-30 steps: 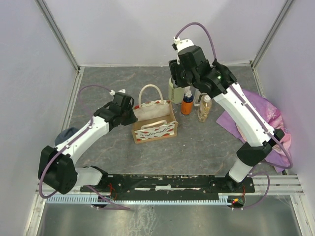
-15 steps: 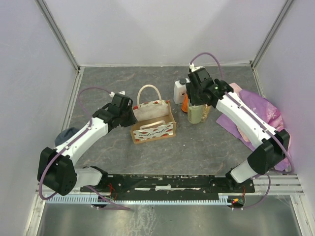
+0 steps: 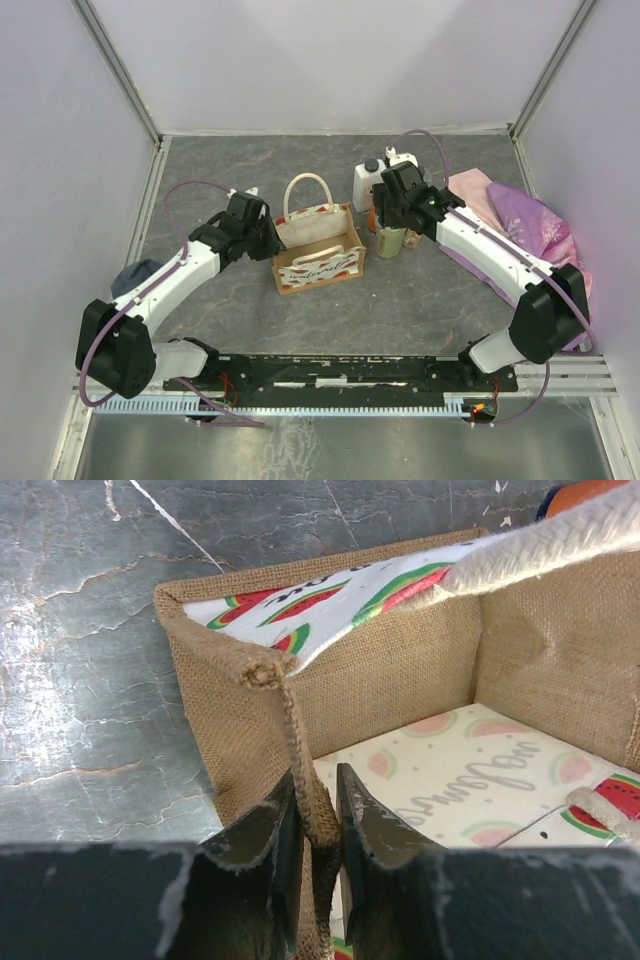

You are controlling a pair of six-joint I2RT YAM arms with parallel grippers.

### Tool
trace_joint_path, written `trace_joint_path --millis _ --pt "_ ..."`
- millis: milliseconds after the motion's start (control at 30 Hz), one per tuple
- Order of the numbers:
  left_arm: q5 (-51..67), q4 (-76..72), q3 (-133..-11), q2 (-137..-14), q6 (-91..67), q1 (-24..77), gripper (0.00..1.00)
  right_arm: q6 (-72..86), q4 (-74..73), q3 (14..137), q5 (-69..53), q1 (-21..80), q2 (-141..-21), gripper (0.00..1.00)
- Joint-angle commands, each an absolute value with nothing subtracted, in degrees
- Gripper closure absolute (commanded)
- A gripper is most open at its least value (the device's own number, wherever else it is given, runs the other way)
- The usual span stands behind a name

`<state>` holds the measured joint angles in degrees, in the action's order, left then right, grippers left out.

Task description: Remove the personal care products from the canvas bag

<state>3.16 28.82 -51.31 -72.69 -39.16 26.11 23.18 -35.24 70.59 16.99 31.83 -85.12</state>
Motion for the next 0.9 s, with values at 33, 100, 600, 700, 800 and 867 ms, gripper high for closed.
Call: trace_joint_path --millis 33,100,600,700,800,867 --pt "5.70 26.37 -50.90 -70.71 -40.78 26.05 0.74 25.25 -29.52 72.42 18.63 31.76 -81.00 0.17" --pt "5.75 26.44 -50.96 -70.58 -40.93 26.10 0.74 25.38 -31.02 73.20 18.55 31.76 -79.32 0.11" --pt "-0.62 29.21 -55.90 -60.40 -44.09 26.67 0.62 23.63 -39.73 82.28 7.99 41.00 -79.62 0.08" --pt "-4.63 33.35 -58.47 -58.49 -43.38 26.70 0.48 24.19 -38.41 81.04 8.98 42.43 -79.58 0.03" --pt "-10.99 34.89 -58.65 -55.36 -42.94 26.62 0.19 24.09 -37.91 79.48 12.81 42.89 -77.85 0.00" --pt "-14.03 35.28 -59.56 -54.17 -41.93 26.58 0.07 24.31 -36.38 77.23 16.60 42.81 -75.78 0.00"
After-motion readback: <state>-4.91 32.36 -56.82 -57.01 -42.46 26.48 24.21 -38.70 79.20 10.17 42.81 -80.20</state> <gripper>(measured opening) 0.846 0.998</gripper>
